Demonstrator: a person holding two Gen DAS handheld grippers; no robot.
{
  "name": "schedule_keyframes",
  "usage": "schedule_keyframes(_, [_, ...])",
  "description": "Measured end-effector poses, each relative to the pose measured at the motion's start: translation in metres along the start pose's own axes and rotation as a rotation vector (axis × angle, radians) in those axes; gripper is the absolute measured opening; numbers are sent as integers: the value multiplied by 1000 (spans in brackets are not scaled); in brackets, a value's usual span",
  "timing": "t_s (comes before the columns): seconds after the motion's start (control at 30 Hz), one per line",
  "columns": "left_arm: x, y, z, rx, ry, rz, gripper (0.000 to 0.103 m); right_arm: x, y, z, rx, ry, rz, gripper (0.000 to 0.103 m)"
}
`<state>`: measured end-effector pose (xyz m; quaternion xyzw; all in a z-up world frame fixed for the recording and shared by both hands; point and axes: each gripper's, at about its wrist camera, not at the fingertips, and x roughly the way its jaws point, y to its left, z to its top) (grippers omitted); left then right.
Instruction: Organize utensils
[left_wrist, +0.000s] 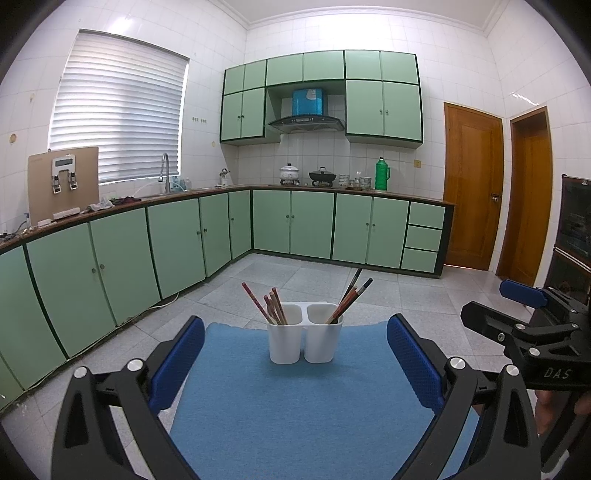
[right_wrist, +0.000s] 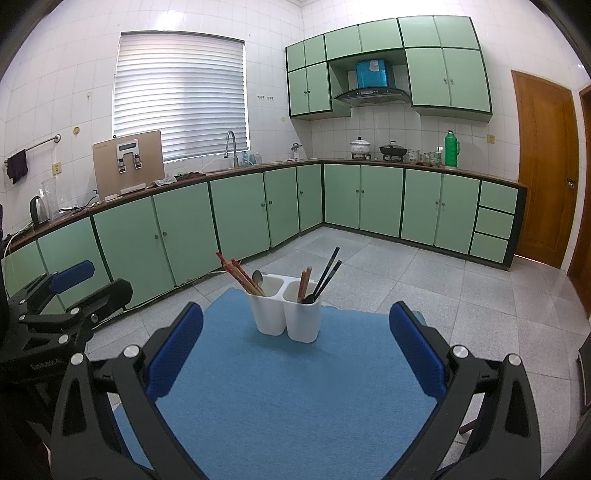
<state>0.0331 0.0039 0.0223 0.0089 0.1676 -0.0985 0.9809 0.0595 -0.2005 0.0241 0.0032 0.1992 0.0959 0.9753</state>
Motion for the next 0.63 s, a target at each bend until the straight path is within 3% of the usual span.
schedule_keyframes(0.63, [3,-4,0,-10,12,-3,97,2,-9,-3,12,8,-7,98])
